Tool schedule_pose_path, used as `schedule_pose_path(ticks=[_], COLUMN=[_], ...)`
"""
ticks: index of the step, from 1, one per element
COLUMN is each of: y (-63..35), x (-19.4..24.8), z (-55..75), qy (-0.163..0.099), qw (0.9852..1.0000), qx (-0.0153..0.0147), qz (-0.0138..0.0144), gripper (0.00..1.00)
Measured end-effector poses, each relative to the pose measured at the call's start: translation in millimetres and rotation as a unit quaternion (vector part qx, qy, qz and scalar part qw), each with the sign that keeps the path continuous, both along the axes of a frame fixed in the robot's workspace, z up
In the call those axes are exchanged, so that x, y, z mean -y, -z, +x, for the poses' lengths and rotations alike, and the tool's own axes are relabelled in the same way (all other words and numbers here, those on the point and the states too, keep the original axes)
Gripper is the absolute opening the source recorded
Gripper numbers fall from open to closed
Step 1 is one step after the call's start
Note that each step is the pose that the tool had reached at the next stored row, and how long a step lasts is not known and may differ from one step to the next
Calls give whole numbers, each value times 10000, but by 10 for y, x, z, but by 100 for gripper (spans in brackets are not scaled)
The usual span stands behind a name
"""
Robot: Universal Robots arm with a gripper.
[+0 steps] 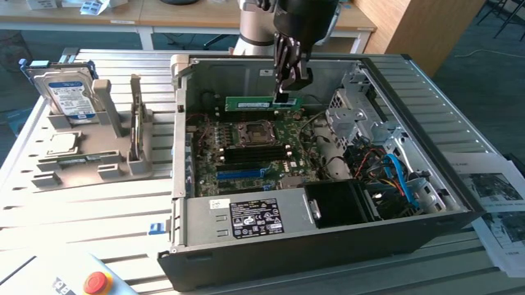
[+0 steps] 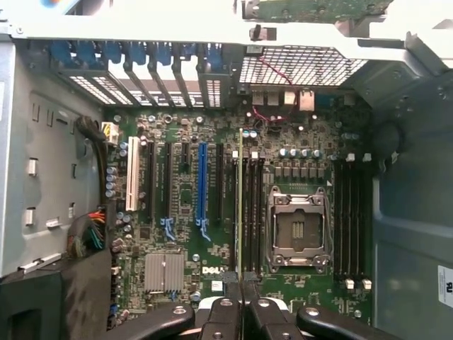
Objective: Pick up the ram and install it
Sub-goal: 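Pick up the ram and move it above insertion slot, then insert the ram into the slot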
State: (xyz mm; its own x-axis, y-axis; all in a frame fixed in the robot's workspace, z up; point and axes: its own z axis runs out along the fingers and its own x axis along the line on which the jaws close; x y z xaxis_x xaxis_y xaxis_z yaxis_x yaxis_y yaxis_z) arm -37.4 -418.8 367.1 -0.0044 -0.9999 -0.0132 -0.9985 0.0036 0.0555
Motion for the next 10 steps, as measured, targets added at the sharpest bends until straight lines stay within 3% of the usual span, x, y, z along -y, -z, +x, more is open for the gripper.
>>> schedule_pose_path(ticks=[10], y=[0], x=[-4], z=[0], qy=[0], qw=[10000], qx=[0], qz=[0], gripper=[12])
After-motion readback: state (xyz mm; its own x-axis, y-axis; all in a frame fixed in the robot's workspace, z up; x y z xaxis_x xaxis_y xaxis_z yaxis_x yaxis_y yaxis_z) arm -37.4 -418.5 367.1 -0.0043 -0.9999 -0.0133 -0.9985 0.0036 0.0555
